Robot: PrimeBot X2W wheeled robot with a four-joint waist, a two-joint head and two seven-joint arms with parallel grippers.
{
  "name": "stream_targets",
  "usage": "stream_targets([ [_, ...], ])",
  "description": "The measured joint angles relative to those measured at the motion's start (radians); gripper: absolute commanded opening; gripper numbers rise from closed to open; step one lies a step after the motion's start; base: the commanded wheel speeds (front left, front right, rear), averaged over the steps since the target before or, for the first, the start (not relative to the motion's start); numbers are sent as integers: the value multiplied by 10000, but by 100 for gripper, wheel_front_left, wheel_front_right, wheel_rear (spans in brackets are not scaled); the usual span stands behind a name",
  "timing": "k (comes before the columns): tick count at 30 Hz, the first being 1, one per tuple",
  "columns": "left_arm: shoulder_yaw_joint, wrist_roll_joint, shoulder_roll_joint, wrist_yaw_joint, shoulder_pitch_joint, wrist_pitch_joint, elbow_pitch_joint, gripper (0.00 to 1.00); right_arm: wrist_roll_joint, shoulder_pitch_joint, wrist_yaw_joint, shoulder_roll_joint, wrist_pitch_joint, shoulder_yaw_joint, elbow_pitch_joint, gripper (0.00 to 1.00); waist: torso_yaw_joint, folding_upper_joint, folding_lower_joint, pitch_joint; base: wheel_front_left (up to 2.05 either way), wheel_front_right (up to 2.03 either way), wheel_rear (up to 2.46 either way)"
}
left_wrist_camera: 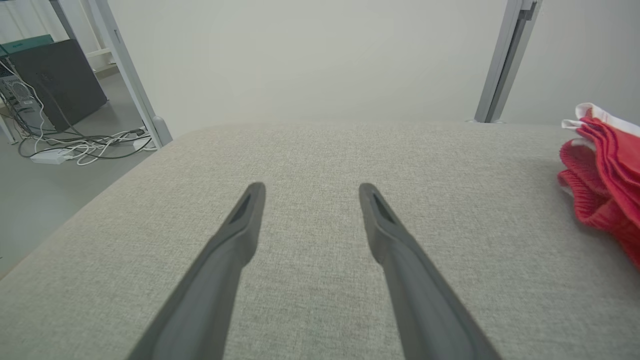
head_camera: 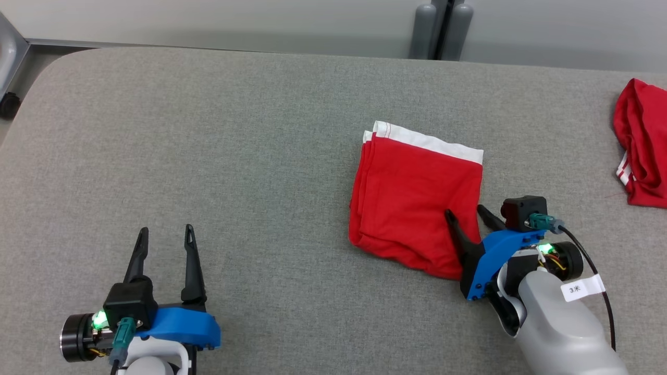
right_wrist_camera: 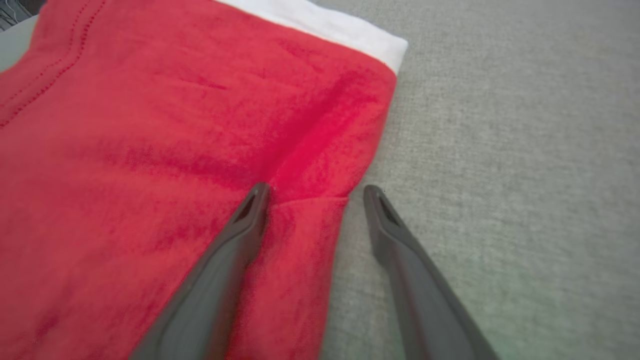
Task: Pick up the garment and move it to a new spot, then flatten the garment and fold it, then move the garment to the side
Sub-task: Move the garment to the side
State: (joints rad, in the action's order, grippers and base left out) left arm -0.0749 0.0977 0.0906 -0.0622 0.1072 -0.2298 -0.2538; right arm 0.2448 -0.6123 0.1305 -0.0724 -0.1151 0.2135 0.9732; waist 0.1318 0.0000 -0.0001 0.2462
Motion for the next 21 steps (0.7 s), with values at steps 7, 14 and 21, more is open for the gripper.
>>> stream_targets([
  [7,-54,155,-46,-25,26,-134,-119,100,431,-211,-6,-111,-556,913,100,0,-117,0,0,-64,0,0,0],
  [14,-199,153,-35,2,398,-209,-71,100,35,-1248,2,-1442,-757,2472,-257,0,-408,0,1,216,0,0,0],
  [21,-339,59,2,8,869,-288,232,100,468,-2488,4,-2844,-709,3824,-924,0,-1074,1,1,871,0,0,0],
])
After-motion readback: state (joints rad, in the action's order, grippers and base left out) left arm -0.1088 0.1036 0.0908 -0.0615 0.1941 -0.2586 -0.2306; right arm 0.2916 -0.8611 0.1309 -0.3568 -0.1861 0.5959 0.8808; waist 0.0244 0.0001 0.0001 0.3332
